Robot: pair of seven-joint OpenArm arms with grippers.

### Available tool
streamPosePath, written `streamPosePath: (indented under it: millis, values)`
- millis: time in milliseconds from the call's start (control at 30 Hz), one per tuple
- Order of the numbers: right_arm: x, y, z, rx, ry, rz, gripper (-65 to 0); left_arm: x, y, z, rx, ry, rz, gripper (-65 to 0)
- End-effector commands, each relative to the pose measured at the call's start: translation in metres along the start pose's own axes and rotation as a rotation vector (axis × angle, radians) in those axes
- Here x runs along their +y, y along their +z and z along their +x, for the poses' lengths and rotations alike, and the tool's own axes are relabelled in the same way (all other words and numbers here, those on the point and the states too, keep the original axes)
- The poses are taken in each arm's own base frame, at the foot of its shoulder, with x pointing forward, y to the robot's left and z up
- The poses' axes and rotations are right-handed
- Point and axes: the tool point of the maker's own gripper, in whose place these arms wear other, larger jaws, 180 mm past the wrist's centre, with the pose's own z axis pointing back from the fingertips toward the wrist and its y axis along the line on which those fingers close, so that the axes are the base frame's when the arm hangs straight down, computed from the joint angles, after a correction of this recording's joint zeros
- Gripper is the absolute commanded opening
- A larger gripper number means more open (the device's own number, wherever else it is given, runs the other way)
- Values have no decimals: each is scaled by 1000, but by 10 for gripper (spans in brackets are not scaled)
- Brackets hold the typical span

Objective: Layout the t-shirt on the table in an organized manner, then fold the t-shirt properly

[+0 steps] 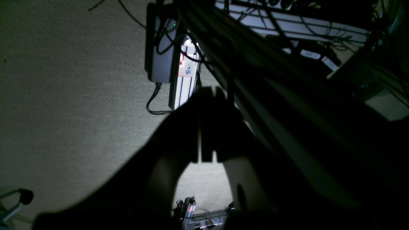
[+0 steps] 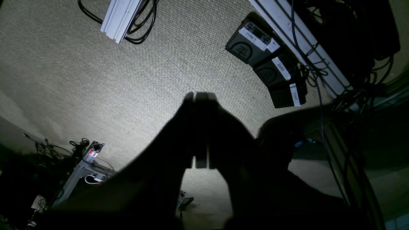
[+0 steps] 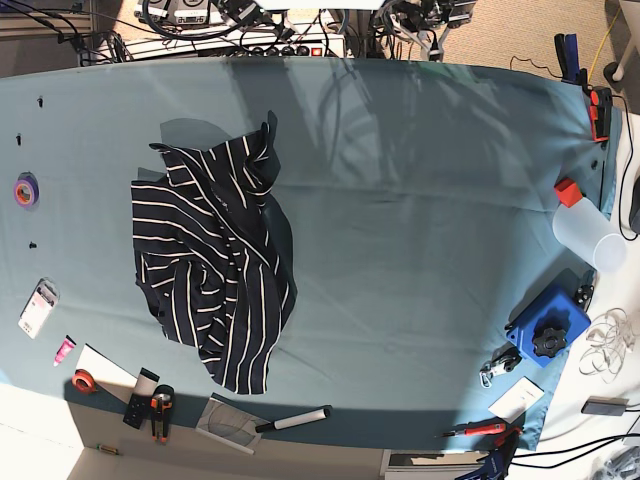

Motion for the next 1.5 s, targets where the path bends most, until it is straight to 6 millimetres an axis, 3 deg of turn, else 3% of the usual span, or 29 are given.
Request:
streamPosePath:
  millis: [0,1267,1467]
  values:
    - [2,0,-2,5,0,6,-650,-4,0,-1,0,-1,-11,-650]
    - [2,0,-2,5,1,7,-650,-4,0,-1,1,-1,-11,-650]
    - [-3,0,-11,22,0,-2,-650,14,3,-17,56,-116,25,-650]
